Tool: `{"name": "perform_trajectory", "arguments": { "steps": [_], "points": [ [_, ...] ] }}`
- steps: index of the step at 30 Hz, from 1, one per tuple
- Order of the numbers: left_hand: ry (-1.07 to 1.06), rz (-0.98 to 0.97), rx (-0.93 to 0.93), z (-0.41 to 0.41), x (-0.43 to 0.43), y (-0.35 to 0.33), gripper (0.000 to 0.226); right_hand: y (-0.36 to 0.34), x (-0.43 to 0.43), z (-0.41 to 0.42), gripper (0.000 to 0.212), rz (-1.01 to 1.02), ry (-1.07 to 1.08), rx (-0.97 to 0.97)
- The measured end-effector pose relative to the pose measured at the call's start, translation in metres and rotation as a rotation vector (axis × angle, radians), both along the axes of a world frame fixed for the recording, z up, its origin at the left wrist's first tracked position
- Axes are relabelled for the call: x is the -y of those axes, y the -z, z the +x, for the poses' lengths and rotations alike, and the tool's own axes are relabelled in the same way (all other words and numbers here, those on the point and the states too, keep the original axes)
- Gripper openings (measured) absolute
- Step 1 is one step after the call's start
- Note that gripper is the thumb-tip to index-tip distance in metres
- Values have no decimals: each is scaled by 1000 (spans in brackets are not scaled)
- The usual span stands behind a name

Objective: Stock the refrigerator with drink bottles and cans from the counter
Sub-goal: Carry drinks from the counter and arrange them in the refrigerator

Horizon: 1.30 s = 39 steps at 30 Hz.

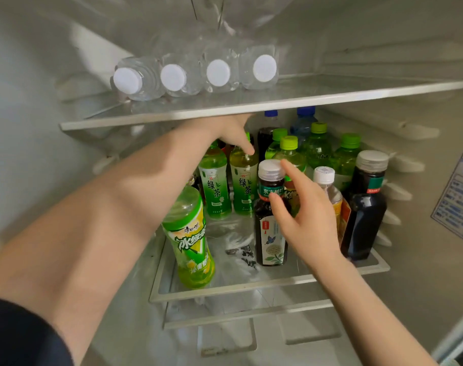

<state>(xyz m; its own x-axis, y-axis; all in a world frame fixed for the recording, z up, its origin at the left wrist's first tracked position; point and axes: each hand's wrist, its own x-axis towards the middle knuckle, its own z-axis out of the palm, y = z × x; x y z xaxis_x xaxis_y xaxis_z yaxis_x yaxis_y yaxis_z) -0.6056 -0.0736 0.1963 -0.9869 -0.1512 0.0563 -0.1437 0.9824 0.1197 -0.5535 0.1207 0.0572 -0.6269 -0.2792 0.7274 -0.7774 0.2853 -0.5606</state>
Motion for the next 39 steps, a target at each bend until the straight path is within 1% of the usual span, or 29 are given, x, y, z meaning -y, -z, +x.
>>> {"name": "perform_trajectory", "arguments": {
  "steps": [1, 3, 6, 11, 14, 18, 22, 26, 30, 39],
  "points": [
    [3, -59, 35, -1, -2, 2, 96, 4, -2, 5, 48, -61, 7, -24],
    [-26, -173, 80, -6, -2, 8, 91, 11, -7, 13, 42, -172, 11, -51],
    [-55, -242, 75, -13, -2, 20, 84, 16, -13, 19, 36, -228, 6, -43],
    [-33, -244, 15, -17, -5, 31, 80, 24, -26, 15, 27, -269, 16, -27],
    [-17, -212, -9, -17, -5, 32, 79, 27, -31, 10, 30, -318, 6, -9],
    [-8, -170, -37, -19, -3, 33, 71, 28, -31, 8, 30, -335, 1, 19],
    [-18, -154, -26, -20, -2, 32, 76, 26, -30, 7, 29, -334, 1, 20],
    [-27, -137, -27, -22, -5, 32, 75, 20, -30, 4, 20, -337, 17, 22],
    [-35, -144, -7, -21, -5, 30, 74, 11, -32, 0, 26, -344, 37, -9],
    [-43, -166, 28, -18, -8, 27, 75, 10, -40, -6, 23, -333, 47, 19]
  ]
}}
